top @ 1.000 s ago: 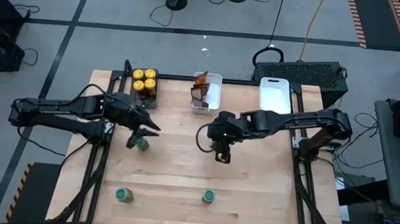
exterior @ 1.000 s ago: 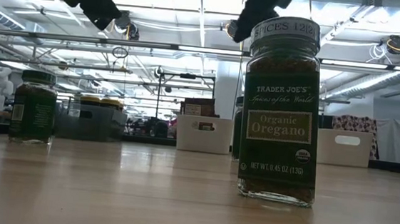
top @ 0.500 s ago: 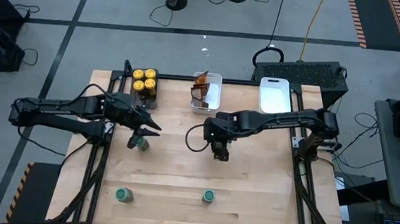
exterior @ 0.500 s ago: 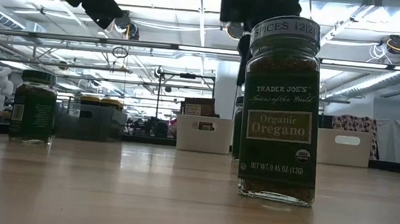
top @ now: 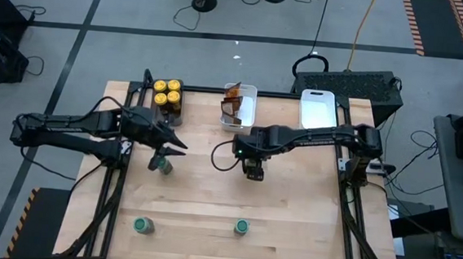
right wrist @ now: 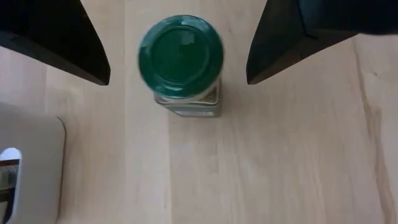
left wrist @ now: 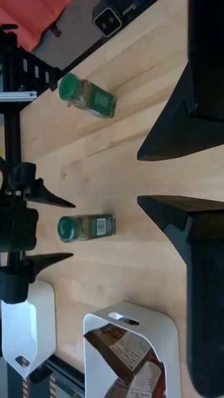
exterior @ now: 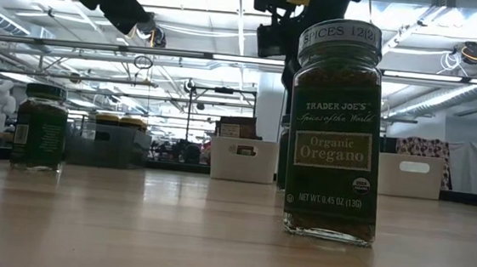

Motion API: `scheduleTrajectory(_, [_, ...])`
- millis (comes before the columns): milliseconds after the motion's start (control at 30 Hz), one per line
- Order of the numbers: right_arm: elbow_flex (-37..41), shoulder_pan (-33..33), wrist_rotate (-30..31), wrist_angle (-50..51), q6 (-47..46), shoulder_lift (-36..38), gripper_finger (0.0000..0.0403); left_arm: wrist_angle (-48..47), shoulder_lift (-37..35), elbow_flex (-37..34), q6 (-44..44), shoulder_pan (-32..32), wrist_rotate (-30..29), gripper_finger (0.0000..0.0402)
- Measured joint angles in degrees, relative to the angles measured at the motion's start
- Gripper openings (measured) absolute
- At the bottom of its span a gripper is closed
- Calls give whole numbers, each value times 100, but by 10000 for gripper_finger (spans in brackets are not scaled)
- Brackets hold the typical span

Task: Sort spices by type
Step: Put the top right green seasoning bottle into the right white bin

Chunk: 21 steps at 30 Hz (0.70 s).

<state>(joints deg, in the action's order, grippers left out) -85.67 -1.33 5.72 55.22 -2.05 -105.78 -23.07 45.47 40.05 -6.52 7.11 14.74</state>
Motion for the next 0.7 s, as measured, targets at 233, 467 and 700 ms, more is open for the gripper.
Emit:
scheduleTrajectory(233, [0,-187,-249,-4,19,0,356,0,0,0,-7,42,-2,105])
scheduleTrajectory(467, [2,-316,-453,-3,-5,-38,314,-5,0,0,-24,42,-2,105])
scheduleTrajectory(700, [2,-319,-431,-8,14,-37,268,-15,0,0,-24,42,-2,105])
